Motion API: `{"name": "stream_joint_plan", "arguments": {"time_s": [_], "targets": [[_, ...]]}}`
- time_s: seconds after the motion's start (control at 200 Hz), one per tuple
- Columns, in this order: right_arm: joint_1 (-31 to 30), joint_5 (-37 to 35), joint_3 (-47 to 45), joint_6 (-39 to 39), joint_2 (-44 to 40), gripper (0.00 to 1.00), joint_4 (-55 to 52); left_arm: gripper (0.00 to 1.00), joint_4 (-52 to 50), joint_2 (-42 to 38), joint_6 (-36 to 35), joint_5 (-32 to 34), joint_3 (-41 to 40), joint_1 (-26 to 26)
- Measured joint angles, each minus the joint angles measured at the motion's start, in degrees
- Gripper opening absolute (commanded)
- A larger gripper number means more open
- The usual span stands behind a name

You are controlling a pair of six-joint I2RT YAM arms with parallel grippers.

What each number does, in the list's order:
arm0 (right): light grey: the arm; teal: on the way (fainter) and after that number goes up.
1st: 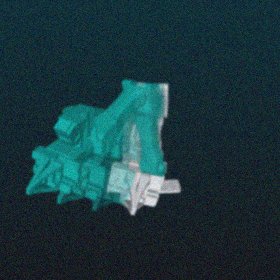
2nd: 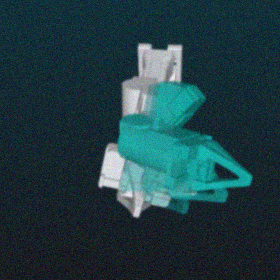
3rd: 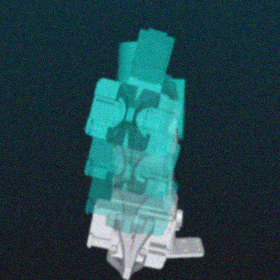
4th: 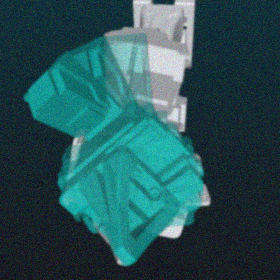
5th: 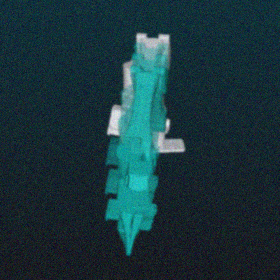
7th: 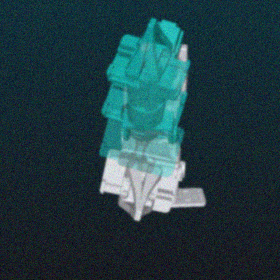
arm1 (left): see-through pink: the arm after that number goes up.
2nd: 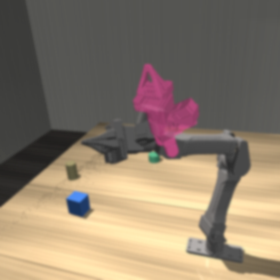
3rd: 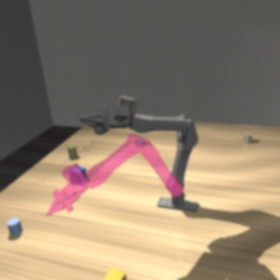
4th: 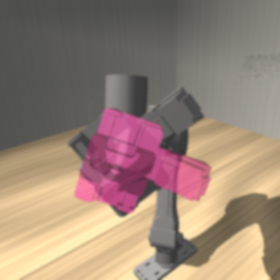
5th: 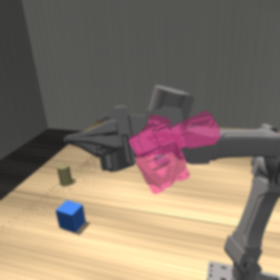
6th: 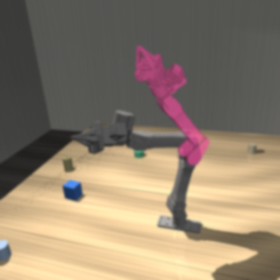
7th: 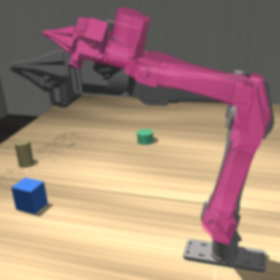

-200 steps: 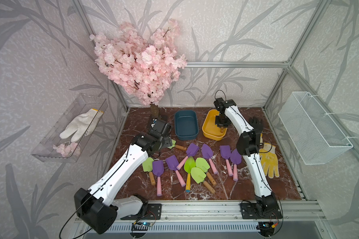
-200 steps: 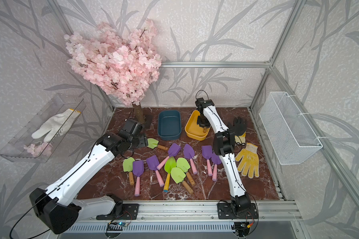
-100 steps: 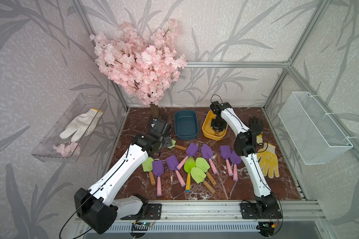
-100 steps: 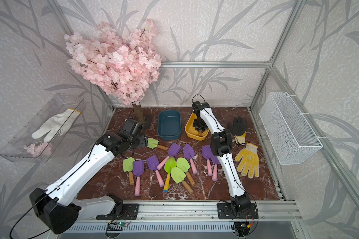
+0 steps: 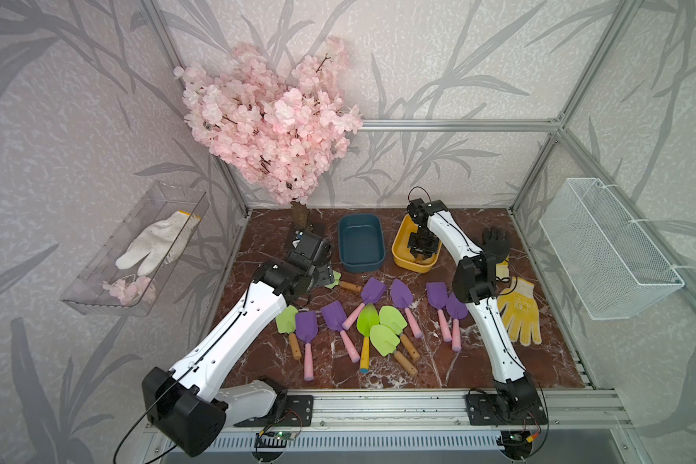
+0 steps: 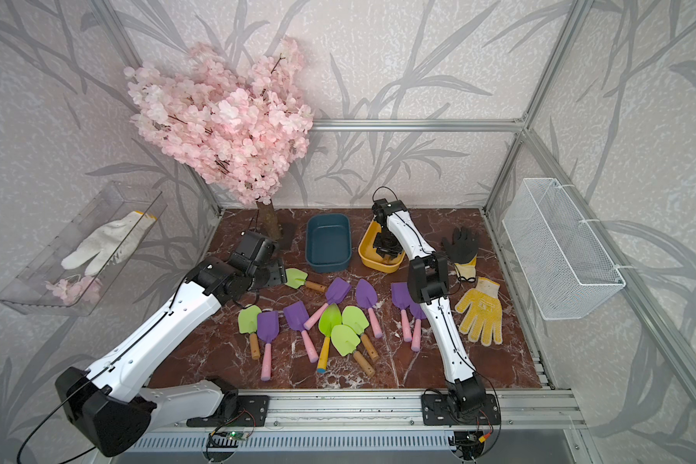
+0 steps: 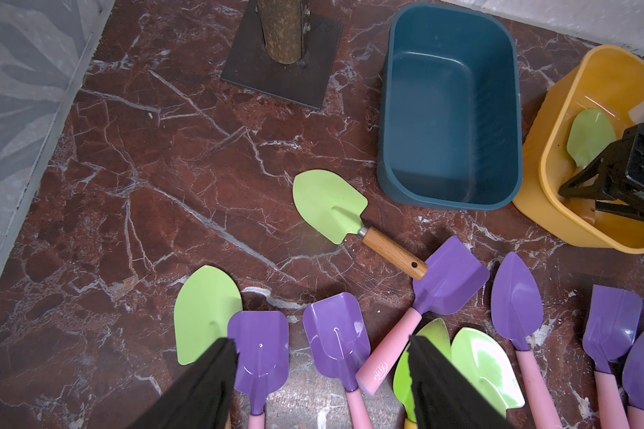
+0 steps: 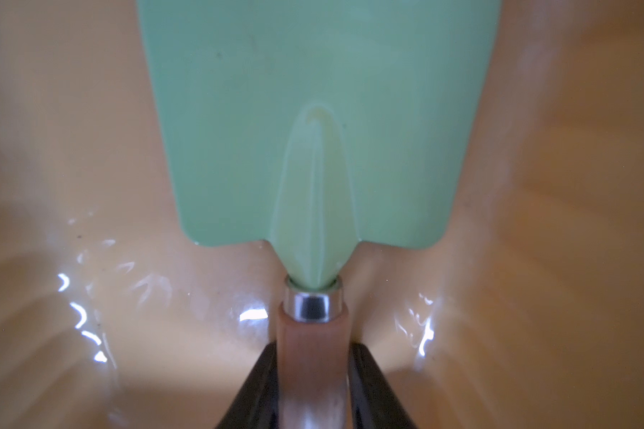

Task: Sort the small shovels by color and place them into the storage box
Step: Place the shovel in the storage box.

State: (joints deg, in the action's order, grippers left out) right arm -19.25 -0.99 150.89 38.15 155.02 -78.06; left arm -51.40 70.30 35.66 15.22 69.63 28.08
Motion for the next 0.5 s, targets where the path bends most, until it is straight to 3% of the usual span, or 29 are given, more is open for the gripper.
{"name": "stream_joint_plan", "arguments": {"time_s": [0.11,0.5], "targets": [[0.0,0.0,0.0,0.0,0.0,0.42,0.0,0.77,0.0,-0.15,-0.02,0.15,-0.04,0.0],[-0.2,-0.26,0.37,-0.55,-0.57,0.47,0.24,0.77,0.02,-0.24,0.0,0.09,-0.68,0.0]]}}
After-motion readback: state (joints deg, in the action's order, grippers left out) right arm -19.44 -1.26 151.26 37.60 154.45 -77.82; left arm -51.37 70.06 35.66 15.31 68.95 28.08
